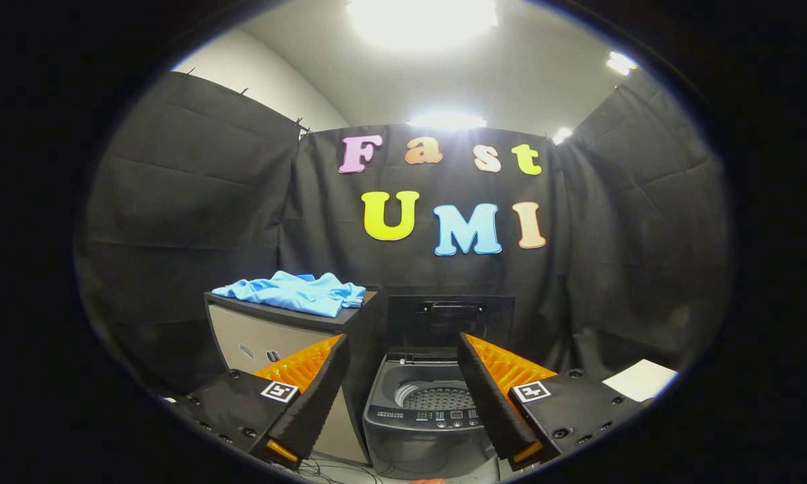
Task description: Put the clothes into the washing machine and then close the washing machine lid.
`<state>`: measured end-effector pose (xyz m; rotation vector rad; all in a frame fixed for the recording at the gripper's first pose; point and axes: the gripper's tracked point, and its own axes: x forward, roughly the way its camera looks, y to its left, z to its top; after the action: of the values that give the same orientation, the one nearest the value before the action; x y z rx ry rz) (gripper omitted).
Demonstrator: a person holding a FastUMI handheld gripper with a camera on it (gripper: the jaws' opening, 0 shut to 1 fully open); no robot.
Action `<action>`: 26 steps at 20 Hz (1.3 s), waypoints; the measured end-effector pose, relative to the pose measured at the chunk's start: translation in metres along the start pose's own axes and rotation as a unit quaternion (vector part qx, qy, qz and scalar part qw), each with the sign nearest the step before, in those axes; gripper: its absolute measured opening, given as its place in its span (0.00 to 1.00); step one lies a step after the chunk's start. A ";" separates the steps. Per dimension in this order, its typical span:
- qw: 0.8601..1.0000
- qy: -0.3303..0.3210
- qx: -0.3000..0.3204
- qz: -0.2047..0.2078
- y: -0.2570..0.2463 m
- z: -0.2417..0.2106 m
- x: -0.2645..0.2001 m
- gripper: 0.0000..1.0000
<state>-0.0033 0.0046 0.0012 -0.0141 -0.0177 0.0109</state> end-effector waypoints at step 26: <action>0.996 0.029 -0.028 0.079 0.056 0.067 0.047 1.00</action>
<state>0.0418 0.0625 0.0680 -0.0721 0.0415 0.1683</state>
